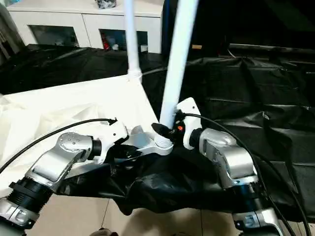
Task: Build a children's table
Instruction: Insert table leg to table base
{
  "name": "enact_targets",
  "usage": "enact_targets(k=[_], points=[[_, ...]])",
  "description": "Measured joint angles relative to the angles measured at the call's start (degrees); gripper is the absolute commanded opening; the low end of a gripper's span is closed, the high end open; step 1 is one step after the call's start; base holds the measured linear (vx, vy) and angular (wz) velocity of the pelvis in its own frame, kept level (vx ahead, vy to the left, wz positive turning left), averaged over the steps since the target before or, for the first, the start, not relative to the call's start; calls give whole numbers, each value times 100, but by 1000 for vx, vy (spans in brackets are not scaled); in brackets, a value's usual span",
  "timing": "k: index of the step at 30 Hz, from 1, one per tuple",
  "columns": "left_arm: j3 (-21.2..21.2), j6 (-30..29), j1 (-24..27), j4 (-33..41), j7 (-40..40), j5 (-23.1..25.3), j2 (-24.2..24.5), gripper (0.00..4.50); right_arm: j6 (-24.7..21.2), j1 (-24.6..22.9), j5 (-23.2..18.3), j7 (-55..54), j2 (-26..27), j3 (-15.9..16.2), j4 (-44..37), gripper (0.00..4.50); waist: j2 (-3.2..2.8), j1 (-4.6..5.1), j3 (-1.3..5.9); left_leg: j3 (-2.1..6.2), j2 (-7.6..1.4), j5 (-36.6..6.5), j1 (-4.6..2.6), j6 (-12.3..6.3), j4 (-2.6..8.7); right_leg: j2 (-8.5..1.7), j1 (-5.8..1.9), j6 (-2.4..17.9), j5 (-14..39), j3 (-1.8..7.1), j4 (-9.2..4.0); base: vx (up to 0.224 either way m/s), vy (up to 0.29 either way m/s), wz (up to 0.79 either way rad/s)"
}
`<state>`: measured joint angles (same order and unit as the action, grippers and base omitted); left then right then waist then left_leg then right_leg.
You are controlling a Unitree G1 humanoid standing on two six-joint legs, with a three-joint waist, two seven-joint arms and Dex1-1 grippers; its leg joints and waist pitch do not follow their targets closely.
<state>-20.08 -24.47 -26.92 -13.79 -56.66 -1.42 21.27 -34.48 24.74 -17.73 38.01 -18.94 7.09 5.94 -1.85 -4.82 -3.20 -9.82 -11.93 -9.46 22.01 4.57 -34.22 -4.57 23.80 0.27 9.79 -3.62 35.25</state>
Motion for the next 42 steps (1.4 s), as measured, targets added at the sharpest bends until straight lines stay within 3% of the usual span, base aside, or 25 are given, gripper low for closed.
enact_targets(k=[12,19,27,32,37,42], points=[[0,-51,-46,-68,-21,-18,13,0,176,228,35,240,9,24,482,190,9,24,6,1,0,0,-5,0,-2,2,-3,2,-1,0,3,0,0,0],[23,-15,-72,-174,6,-53,-16,0,433,218,-176,287,198,-262,905,190,11,33,7,3,0,0,-8,0,-10,2,-9,9,-6,0,4,0,0,0],[36,54,-130,-364,70,-55,-127,0,1293,-277,-423,316,480,-699,1148,190,-8,-14,32,4,1,0,-12,-1,-10,1,-18,9,-6,-1,-1,0,0,0],[23,96,-176,-497,81,-51,-169,0,1670,-473,-476,300,591,-784,1235,190,-15,-18,39,9,2,0,-33,0,-9,1,-40,-3,1,-4,-3,0,0,0],[5,129,-177,-542,81,-43,-187,0,2044,-641,-367,267,593,-683,1185,190,-20,-15,42,15,3,-1,-73,0,4,1,-75,-27,16,-3,-21,0,0,0],[5,239,-179,-635,103,-8,-189,0,2382,-644,201,162,459,-284,1043,190,-18,-11,49,16,3,-2,-96,0,9,1,-94,-31,18,-2,-23,0,0,0]])
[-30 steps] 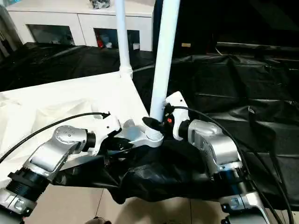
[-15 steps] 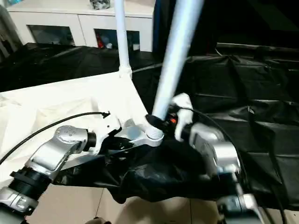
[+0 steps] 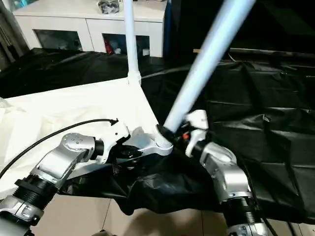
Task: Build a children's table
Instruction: Insert table leg to table base
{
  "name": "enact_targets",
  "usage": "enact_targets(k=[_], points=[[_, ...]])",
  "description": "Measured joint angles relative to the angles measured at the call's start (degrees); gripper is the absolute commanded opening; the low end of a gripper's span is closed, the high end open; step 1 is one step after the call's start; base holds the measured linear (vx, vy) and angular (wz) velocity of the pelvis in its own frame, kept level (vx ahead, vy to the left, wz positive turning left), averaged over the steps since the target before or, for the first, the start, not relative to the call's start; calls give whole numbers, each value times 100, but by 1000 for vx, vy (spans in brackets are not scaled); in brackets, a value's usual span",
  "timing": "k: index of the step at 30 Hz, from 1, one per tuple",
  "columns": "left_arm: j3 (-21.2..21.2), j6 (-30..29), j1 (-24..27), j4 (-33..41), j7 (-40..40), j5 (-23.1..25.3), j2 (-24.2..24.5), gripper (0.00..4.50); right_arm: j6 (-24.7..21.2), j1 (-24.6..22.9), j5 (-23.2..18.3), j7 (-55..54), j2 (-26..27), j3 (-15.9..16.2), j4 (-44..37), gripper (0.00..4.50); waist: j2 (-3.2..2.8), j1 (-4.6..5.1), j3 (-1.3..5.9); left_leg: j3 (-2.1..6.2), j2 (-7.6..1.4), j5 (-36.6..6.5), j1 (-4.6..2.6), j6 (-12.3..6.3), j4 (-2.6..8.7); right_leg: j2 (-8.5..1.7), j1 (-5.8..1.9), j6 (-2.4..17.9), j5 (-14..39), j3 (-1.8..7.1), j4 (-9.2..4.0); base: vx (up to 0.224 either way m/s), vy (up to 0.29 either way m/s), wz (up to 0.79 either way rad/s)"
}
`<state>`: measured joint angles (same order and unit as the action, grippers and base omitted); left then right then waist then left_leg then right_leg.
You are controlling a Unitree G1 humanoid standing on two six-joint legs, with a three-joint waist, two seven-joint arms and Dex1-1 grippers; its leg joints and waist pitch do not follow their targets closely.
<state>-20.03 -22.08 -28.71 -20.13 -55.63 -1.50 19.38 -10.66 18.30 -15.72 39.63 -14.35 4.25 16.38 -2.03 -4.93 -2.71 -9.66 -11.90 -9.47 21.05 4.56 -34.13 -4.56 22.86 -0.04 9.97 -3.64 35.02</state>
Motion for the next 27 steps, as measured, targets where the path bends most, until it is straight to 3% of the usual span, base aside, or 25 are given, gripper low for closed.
enact_targets(k=[9,15,27], points=[[0,14,1,-37,88,29,-4,0,138,159,280,-6,-46,227,117,189,43,42,19,6,2,0,-1,0,0,-2,1,-1,1,1,-8,0,0,0],[-10,86,4,-37,-98,27,103,0,358,586,422,604,-176,446,691,189,72,141,30,9,2,0,2,-1,1,-2,3,-1,1,-2,-8,0,0,0],[-262,312,128,367,-1020,-12,668,0,847,719,287,2459,-611,799,910,189,141,114,60,0,2,-5,-2,-2,50,-1,6,17,11,-6,-10,0,0,0]])
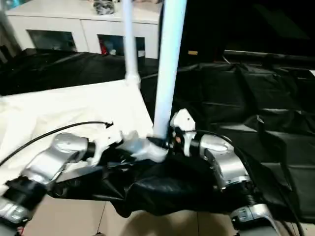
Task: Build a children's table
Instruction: Insert table leg to table base, then rotate leg to tighten
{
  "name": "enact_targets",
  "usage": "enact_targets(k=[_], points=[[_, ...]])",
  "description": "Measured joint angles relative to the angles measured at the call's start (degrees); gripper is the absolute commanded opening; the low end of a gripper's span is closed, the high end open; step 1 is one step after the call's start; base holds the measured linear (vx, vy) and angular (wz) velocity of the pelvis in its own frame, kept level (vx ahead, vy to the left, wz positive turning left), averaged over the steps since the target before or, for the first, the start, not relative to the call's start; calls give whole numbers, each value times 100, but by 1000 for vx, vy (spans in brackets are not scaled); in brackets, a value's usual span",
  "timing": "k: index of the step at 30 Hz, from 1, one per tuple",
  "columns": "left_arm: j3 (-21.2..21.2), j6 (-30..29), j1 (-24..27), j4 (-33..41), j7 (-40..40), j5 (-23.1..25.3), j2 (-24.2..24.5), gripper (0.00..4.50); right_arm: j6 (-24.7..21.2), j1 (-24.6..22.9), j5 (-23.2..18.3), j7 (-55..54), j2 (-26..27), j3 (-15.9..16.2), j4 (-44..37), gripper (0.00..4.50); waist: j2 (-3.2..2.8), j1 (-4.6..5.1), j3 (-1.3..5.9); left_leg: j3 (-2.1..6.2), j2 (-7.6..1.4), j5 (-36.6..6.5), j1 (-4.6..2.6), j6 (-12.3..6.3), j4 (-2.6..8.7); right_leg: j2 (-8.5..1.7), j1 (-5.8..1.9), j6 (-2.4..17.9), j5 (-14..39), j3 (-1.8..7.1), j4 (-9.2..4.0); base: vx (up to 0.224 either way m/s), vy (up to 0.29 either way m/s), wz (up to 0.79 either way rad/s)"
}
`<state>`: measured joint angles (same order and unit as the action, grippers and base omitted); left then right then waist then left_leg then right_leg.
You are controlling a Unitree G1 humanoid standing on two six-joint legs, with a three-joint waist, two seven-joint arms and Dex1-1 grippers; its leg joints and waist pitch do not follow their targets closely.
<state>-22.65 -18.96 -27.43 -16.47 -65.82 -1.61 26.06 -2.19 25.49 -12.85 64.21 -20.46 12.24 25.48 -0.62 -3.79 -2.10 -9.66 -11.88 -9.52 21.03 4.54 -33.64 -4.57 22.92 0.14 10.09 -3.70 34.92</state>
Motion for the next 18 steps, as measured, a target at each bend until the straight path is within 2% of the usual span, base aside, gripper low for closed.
enact_targets(k=[8,11,15,18], points=[[4,-63,26,16,-65,3,33,0,270,111,2,280,76,3,367,189,57,9,32,2,0,0,-8,0,-4,0,-5,-29,17,4,0,0,0,0],[197,-267,-113,-290,508,76,-230,0,434,447,164,-684,458,-151,1063,189,64,77,33,3,1,0,-18,1,-5,0,-3,-26,15,4,0,0,0,0],[380,-536,-352,-686,1167,142,-667,0,412,902,303,-1827,847,-340,1792,189,70,159,28,15,2,1,-16,1,-10,0,9,-26,15,1,-4,0,0,0],[454,-802,-568,-927,1625,149,-937,0,378,1240,406,-2557,1067,-436,2253,189,76,176,23,16,1,1,-7,1,-10,0,19,-26,15,0,-4,0,0,0]])
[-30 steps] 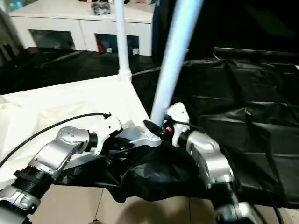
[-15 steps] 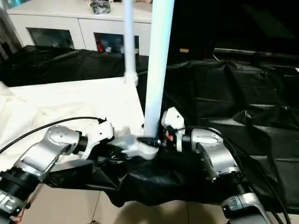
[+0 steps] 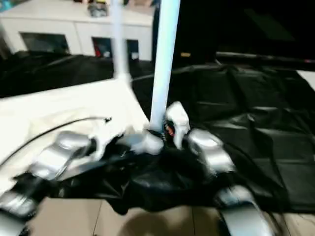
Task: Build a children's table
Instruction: Rotate leg to tighten
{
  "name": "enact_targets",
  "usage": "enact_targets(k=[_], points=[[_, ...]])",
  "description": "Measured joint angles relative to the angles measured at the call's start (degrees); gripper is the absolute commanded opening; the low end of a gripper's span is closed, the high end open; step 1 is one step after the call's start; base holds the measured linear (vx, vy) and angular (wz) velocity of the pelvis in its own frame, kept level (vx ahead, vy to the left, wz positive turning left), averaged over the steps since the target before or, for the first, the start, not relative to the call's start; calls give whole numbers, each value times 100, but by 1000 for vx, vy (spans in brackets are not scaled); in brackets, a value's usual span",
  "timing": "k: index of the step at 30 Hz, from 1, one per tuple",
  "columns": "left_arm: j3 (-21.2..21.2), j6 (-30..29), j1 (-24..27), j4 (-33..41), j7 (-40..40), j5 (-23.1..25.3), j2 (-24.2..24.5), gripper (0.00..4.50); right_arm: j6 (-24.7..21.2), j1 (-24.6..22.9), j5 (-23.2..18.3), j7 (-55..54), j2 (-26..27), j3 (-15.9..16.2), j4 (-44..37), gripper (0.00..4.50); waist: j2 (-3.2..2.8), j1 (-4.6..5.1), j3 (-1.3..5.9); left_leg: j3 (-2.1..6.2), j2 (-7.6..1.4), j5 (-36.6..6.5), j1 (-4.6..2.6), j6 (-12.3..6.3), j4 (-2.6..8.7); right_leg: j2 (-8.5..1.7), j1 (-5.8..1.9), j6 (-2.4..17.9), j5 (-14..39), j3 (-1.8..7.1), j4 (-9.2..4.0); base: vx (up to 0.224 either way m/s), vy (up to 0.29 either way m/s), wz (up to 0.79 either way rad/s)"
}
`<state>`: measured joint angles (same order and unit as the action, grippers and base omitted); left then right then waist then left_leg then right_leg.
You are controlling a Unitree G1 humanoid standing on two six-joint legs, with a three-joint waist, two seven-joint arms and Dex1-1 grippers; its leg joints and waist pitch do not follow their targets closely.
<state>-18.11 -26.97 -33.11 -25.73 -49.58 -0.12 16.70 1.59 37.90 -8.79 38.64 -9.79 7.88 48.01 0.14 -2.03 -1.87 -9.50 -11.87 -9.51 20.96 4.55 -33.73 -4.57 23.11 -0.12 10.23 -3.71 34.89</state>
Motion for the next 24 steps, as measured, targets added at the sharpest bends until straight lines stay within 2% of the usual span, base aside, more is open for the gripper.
enact_targets(k=[5,8,24], points=[[216,-479,-482,-573,937,101,-621,0,-261,669,61,-1255,402,-250,885,189,0,-3,0,-1,1,0,6,0,1,0,1,6,-4,1,-4,0,0,0],[245,-491,-582,-724,1182,117,-779,0,-275,861,96,-1601,507,-362,1117,189,7,-19,4,-1,1,0,2,0,1,0,-4,6,-4,1,-4,0,0,0],[256,-370,-678,-914,1236,148,-779,0,-277,1122,292,-1625,585,-511,1455,189,3,-18,4,-2,1,-1,-3,1,37,0,-3,4,-2,-6,-30,0,0,0]])
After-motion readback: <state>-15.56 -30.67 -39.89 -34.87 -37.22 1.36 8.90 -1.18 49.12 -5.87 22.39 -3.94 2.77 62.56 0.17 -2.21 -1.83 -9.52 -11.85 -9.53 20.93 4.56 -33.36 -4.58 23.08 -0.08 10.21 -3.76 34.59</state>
